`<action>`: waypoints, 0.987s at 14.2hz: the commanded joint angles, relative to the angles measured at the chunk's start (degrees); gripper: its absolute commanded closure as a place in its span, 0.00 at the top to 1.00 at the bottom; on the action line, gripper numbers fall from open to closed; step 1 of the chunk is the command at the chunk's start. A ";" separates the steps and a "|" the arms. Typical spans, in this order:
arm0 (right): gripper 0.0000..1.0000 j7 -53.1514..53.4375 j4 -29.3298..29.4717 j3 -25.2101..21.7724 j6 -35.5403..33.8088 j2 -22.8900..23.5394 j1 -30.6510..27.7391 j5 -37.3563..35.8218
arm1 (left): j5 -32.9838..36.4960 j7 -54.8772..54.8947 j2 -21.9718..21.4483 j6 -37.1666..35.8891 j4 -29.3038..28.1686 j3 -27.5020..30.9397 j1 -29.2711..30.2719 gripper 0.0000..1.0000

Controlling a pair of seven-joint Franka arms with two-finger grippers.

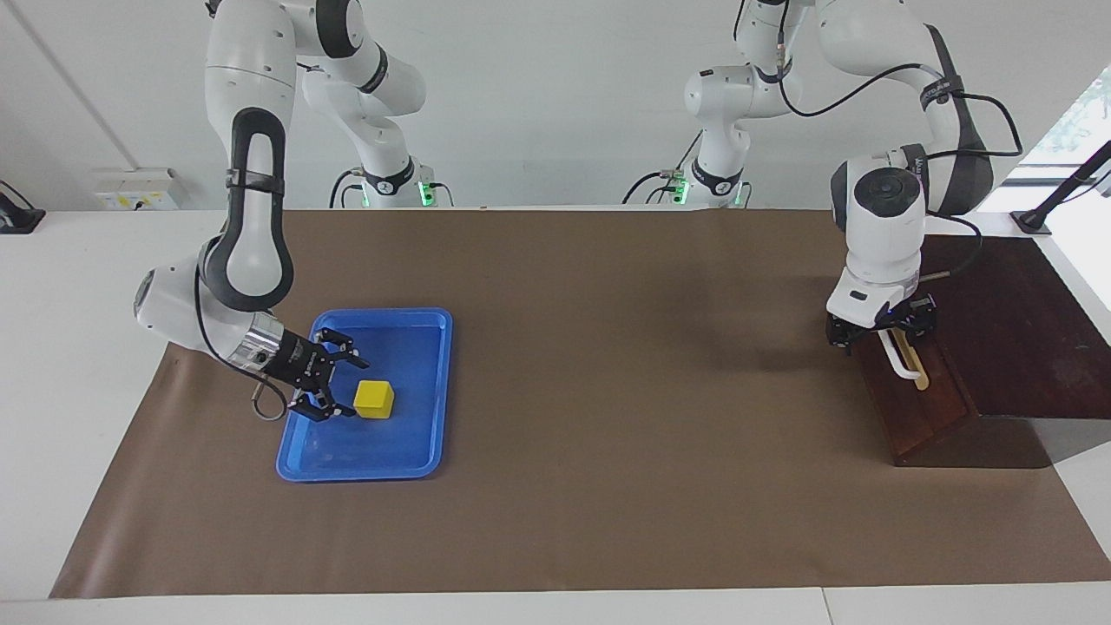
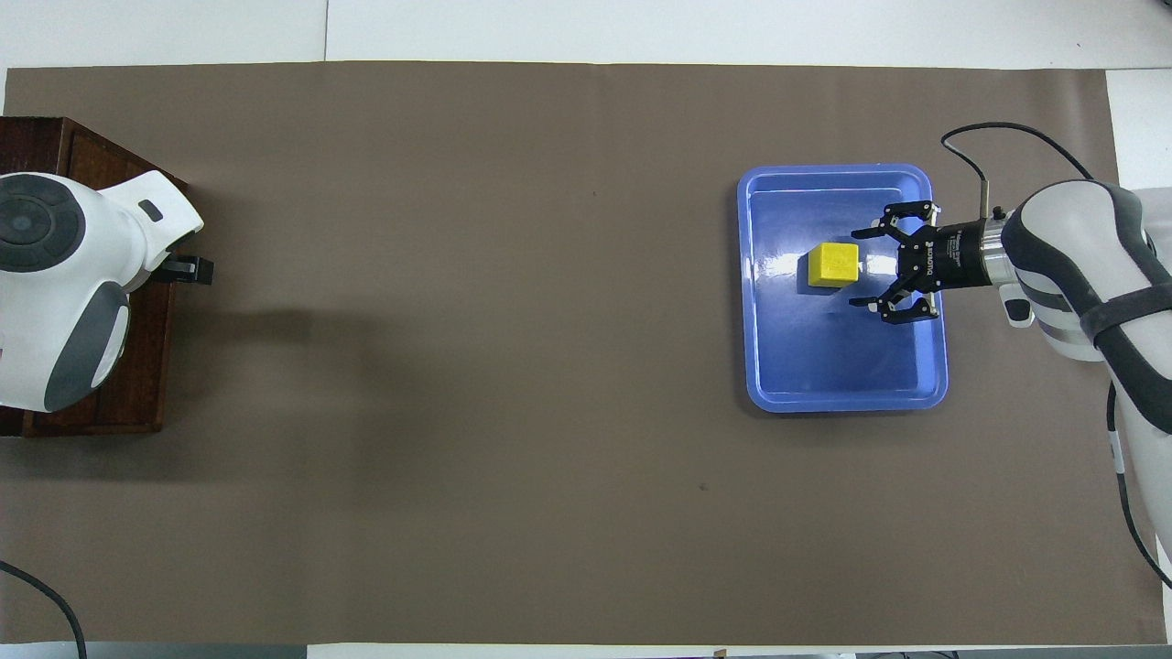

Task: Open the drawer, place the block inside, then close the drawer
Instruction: 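Pull the drawer open with the left gripper while the right gripper holds the cube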

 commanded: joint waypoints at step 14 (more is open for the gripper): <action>0.73 -4.90 -4.05 0.44 3.52 -1.46 0.27 3.17 | -1.49 -11.56 2.84 1.81 1.27 -0.30 -8.63 1.00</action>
